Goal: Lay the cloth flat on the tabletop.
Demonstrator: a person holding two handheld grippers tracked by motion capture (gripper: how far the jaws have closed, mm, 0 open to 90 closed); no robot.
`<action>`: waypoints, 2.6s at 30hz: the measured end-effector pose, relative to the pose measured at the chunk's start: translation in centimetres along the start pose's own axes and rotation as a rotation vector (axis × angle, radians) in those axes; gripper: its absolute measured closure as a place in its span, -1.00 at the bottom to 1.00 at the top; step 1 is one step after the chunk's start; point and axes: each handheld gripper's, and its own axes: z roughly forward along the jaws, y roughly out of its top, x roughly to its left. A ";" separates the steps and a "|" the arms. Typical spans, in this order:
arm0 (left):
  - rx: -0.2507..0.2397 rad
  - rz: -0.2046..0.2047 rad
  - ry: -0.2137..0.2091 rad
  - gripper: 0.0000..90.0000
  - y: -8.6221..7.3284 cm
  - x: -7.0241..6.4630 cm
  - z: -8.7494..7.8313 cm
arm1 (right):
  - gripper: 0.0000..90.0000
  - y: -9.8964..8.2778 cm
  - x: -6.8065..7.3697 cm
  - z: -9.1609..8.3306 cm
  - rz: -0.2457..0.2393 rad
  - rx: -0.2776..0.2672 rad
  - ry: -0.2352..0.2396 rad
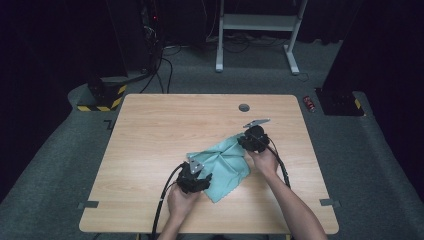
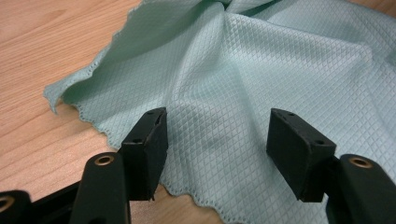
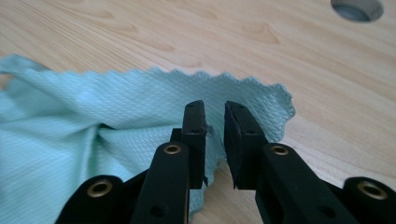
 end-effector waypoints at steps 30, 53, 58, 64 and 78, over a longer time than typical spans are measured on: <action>-0.002 -0.002 0.002 -0.15 0.0 0.0 0.0 | 0.98 -6.8 0.9 -1.4 -0.007 0.062 0.103; -0.004 0.001 0.005 -0.17 0.0 0.0 -0.1 | 0.53 -9.8 2.7 -6.8 -0.040 -0.006 0.077; -0.004 0.026 0.002 -0.14 -0.4 -0.4 -0.5 | 0.44 -7.9 2.6 -5.7 -0.064 -0.001 0.044; -0.006 0.033 0.017 -0.17 -1.1 0.1 -1.3 | 0.84 -6.9 2.4 -2.8 -0.112 0.095 0.008; 0.004 0.000 0.003 -0.24 -1.2 0.6 -1.4 | 0.98 -2.7 -0.2 -2.2 -0.064 0.066 -0.060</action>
